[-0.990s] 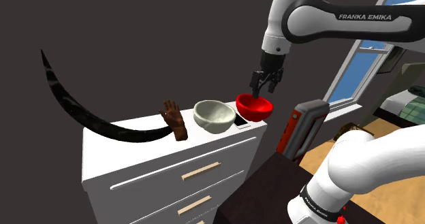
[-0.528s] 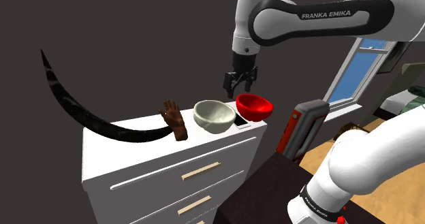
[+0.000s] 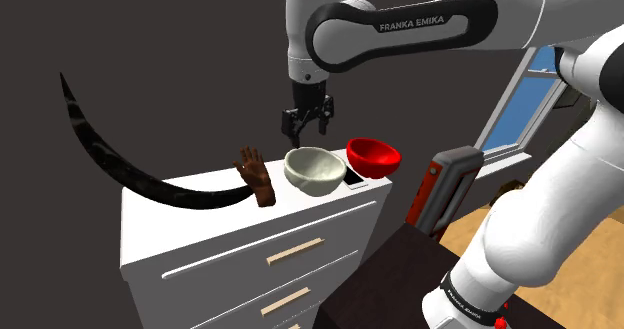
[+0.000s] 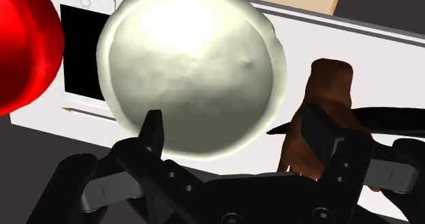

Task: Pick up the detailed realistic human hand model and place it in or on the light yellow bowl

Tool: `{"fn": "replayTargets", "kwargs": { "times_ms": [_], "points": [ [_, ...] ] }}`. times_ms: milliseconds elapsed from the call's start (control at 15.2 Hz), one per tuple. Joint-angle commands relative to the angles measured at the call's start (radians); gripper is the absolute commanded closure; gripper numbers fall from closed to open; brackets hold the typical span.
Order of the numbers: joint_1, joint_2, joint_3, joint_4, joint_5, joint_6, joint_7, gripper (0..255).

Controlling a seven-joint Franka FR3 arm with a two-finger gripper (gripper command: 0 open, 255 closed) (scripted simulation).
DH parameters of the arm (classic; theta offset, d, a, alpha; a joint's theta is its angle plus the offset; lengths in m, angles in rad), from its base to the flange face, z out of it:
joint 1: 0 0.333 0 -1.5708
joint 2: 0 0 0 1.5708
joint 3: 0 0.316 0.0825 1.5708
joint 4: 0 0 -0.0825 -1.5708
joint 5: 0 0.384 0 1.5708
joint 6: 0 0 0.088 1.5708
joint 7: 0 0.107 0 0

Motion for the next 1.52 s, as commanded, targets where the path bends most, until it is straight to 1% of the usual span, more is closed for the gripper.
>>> {"fn": "replayTargets", "kwargs": {
  "times_ms": [0,198,396,594,858,924,1386,1452],
  "points": [
    [0.013,0.077,0.027,0.071,-0.033,-0.010,0.036,0],
    [0.042,0.204,0.060,0.193,-0.092,-0.036,0.086,0],
    [0.084,0.336,0.082,0.330,-0.158,-0.075,0.131,0],
    [0.140,0.475,0.092,0.487,-0.224,-0.129,0.163,0],
    [0.239,0.677,0.086,0.743,-0.310,-0.224,0.180,0],
    [0.250,0.695,0.083,0.770,-0.317,-0.233,0.179,0],
    [0.214,0.668,0.080,0.630,-0.314,-0.121,0.193,0],
    [0.214,0.668,0.080,0.630,-0.314,-0.121,0.193,0]
  ]
}}
